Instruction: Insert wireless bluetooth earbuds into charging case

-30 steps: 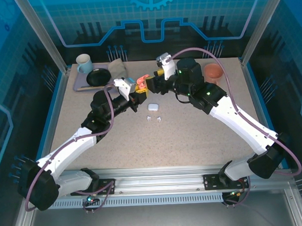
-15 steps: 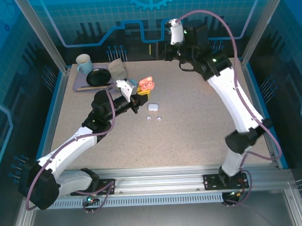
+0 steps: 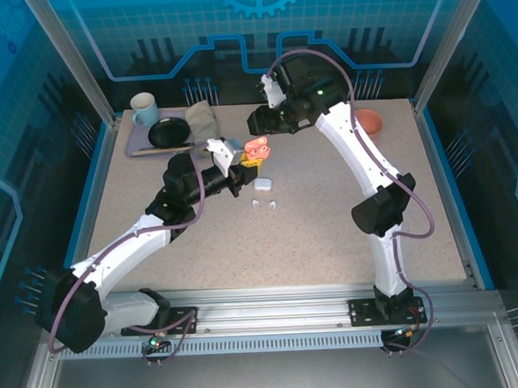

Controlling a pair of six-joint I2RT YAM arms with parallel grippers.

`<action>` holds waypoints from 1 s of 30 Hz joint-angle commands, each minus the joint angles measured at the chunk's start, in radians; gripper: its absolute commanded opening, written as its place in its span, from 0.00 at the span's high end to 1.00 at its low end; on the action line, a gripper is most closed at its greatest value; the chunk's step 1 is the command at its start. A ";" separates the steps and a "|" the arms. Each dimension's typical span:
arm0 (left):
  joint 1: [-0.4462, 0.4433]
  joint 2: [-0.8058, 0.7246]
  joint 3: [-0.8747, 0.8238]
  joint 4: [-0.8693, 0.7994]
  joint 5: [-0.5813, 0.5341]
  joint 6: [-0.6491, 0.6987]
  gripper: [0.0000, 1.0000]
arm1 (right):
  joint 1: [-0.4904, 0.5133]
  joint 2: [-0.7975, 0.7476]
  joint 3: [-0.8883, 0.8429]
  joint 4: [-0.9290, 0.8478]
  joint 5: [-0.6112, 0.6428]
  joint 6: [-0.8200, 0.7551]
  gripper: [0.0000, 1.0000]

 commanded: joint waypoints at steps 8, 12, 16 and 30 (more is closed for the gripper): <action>0.010 0.049 0.024 0.002 0.005 0.010 1.00 | 0.064 -0.316 -0.336 0.074 0.060 -0.018 0.54; 0.011 0.068 0.023 0.011 0.003 -0.007 1.00 | 0.031 -0.438 -0.508 0.165 0.202 0.066 0.49; 0.012 0.101 0.034 -0.027 -0.021 -0.049 1.00 | -0.072 -0.562 -0.722 0.267 0.266 0.192 0.45; -0.103 0.655 0.500 -0.371 0.033 -0.521 1.00 | -0.294 -0.866 -1.267 0.390 0.369 0.394 0.41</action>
